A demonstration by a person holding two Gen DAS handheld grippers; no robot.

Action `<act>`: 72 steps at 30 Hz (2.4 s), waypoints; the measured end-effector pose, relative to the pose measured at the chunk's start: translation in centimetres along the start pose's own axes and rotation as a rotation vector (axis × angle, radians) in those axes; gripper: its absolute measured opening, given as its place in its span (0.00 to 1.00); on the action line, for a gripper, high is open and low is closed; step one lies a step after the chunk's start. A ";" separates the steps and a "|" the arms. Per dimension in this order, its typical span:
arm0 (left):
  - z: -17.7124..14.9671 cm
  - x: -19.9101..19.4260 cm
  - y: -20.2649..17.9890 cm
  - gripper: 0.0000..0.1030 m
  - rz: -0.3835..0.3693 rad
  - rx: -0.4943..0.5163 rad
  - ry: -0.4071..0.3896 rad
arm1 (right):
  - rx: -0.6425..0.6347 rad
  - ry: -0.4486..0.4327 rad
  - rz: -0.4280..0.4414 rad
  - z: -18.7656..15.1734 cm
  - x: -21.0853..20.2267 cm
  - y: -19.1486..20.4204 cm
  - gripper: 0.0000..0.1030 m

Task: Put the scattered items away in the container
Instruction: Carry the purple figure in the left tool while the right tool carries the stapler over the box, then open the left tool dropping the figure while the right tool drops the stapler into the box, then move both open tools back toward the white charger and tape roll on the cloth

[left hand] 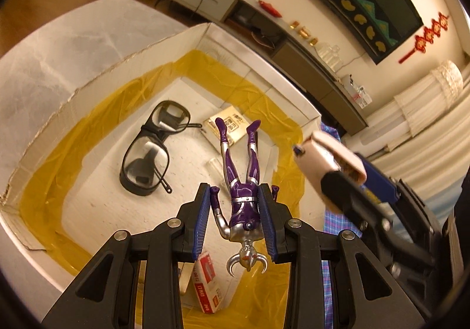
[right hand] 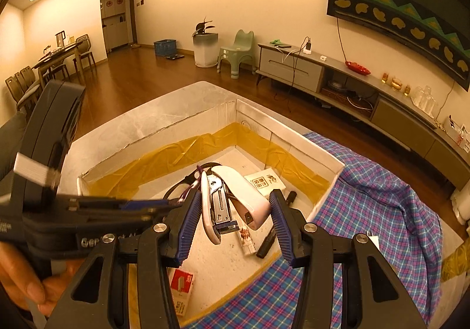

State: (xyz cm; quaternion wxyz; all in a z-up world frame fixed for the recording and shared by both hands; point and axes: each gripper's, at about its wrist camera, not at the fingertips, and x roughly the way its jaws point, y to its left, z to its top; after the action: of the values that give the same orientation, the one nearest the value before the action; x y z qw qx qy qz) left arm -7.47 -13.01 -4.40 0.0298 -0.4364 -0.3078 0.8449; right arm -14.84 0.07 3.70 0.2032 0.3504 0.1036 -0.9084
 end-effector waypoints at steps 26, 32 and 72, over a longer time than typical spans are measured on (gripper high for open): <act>0.3 1.2 1.5 0.33 0.032 -0.101 0.030 | -0.087 0.214 0.011 7.6 10.5 1.0 0.48; 0.8 1.5 1.4 0.33 0.003 -0.109 0.032 | -0.123 0.252 -0.016 8.8 12.8 0.9 0.48; 0.6 2.0 0.9 0.44 -0.001 -0.114 0.059 | -0.026 0.323 -0.026 8.6 16.2 -1.8 0.53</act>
State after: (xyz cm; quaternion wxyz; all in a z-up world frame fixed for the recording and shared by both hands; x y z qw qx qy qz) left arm -8.95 -13.44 -6.04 0.0144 -0.4621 -0.3546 0.8127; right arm -31.60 -5.94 -0.93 0.1766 0.4878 0.1514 -0.8414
